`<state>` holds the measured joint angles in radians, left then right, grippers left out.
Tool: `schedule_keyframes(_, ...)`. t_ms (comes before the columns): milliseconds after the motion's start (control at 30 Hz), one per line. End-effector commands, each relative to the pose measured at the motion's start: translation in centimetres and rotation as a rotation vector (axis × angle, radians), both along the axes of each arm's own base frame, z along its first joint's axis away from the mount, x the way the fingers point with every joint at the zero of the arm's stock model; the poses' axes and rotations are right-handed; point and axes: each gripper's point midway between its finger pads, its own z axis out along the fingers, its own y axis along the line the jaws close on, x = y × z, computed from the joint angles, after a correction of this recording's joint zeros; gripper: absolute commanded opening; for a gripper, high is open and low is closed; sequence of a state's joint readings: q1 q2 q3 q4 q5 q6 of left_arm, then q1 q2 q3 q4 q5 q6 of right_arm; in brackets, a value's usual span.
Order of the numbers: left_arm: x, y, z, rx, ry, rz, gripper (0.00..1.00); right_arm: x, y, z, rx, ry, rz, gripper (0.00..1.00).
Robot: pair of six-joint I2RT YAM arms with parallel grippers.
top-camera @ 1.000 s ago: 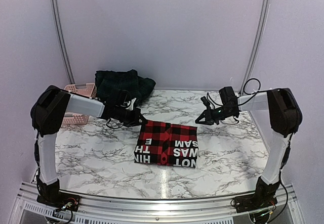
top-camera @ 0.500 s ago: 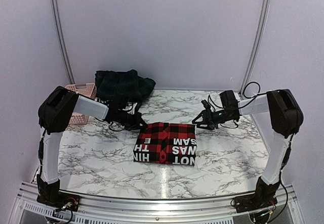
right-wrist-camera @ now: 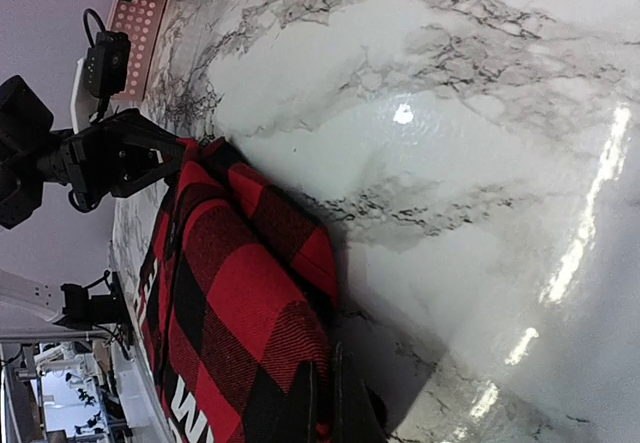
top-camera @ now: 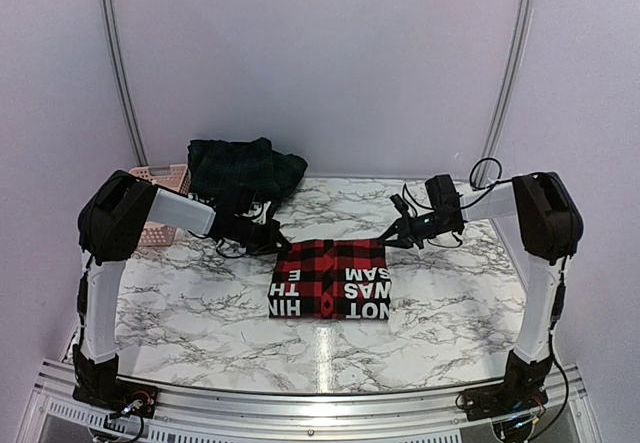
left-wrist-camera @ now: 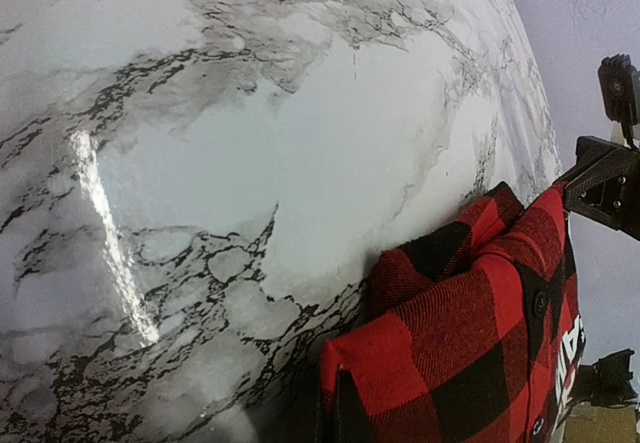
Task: Fold and stack the mixed laundry pile
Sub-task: Adjust the square-folded T-shirt at the center of the board, then smooth out the square-folded T-shirt at the center of the board.
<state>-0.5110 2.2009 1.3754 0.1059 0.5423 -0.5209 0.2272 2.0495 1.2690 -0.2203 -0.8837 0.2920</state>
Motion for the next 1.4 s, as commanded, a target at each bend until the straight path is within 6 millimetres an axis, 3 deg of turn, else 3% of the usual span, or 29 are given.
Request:
schedule_keyframes(0,0.9,1.6,-2.6,0.083,0.023,0.058,0.0,1.8,-1.2,-0.8,-0.11,-0.055,-0.05,0.0)
schedule_keyframes(167,1.0,3.6,-5.1,0.161,0.057,0.112,0.0,2.1,-0.9,-4.9,-0.217,-0.053,-0.051,0.0)
schedule_keyframes(233,1.3,3.9,-3.9,0.155,0.028,0.124,0.0,2.4,-0.6,-4.2,-0.21,-0.07,-0.052,0.0)
schedule_keyframes(267,1.4,4.0,-2.9,0.15,0.002,0.129,0.01,2.8,-0.4,-2.8,-0.193,-0.094,-0.058,0.0)
schedule_keyframes(333,2.3,4.2,0.3,0.137,-0.08,0.145,0.33,3.7,-0.2,0.5,-0.169,-0.154,-0.071,0.29)
schedule_keyframes(367,2.8,4.2,2.4,0.124,-0.13,0.149,0.41,4.2,-0.1,2.6,-0.158,-0.192,-0.078,0.39)
schedule_keyframes(467,3.7,4.8,8.5,0.117,-0.266,0.174,0.95,5.0,-0.1,9.1,-0.124,-0.311,-0.099,0.63)
schedule_keyframes(533,3.7,5.6,12.3,0.13,-0.353,0.189,0.99,4.8,-0.1,12.9,-0.106,-0.383,-0.098,0.76)
schedule_keyframes(633,2.3,6.2,17.9,0.148,-0.486,0.142,0.99,3.1,0.3,17.0,-0.059,-0.439,-0.065,0.81)
schedule_keyframes(733,-0.9,5.8,23.9,0.106,-0.622,0.052,0.99,0.1,1.3,19.7,0.001,-0.46,-0.021,0.84)
schedule_keyframes(833,-3.3,5.4,27.4,-0.081,-0.59,0.076,0.99,-3.4,2.9,21.2,0.064,-0.456,0.034,0.91)
schedule_keyframes(900,-4.4,5.4,27.0,-0.187,-0.493,0.119,0.99,-5.6,4.2,21.3,0.13,-0.417,0.079,0.94)
schedule_keyframes(967,-6.0,3.5,26.4,-0.305,-0.394,0.057,0.99,-7.9,5.8,20.4,0.206,-0.345,0.12,0.95)
schedule_keyframes(1133,-12.1,-2.7,20.2,-0.266,-0.21,-0.051,0.99,-12.8,9.9,16.2,0.294,-0.17,0.207,0.96)
schedule_keyframes(1267,-15.5,-6.8,15.9,-0.258,-0.043,-0.103,0.99,-14.3,11.8,14.6,0.361,-0.047,0.2,0.96)
schedule_keyframes(1367,-16.6,-8.8,13.2,-0.266,0.072,-0.154,0.99,-14.6,12.2,12.6,0.38,0.028,0.182,0.95)
